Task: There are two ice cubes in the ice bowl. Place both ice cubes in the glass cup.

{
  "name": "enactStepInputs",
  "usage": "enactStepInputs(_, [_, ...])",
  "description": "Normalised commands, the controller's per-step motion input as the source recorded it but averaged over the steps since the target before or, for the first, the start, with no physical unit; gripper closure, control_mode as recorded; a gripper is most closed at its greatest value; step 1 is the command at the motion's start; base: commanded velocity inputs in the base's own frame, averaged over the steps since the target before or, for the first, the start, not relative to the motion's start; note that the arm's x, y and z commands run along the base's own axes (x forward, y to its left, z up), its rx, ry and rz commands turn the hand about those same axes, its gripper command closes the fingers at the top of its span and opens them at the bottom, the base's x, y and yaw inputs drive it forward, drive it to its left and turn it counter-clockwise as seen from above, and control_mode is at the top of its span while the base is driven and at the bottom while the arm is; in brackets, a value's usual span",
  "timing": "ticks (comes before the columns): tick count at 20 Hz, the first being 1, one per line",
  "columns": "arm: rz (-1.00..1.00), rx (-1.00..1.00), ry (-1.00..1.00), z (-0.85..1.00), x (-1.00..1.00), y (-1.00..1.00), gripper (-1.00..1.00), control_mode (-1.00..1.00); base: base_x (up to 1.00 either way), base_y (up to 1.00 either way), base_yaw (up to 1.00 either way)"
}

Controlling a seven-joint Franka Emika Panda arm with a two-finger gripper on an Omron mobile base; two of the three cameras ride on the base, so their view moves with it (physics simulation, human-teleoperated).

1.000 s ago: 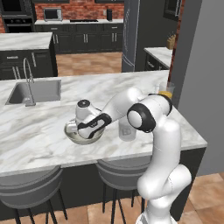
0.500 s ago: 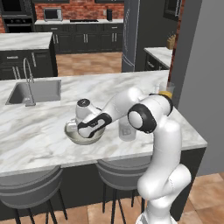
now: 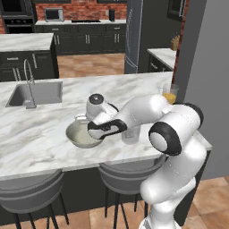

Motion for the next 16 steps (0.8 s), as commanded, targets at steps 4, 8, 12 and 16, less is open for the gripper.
enactStepInputs(4, [-0.11,0.14,-0.01,0.99,-0.26,-0.88,1.00,-1.00,0.00,0.00,0.00])
enactStepInputs(8, [-0.13,0.14,0.00,1.00,-0.18,-0.85,1.00,-1.00,0.00,0.00,0.00])
enactStepInputs(12, [-0.14,0.06,0.00,0.88,-0.17,-0.83,1.00,-1.00,0.00,0.00,0.00])
enactStepInputs(16, [-0.14,0.00,0.06,0.21,-0.36,-0.94,1.00,-1.00,0.00,0.00,0.00])
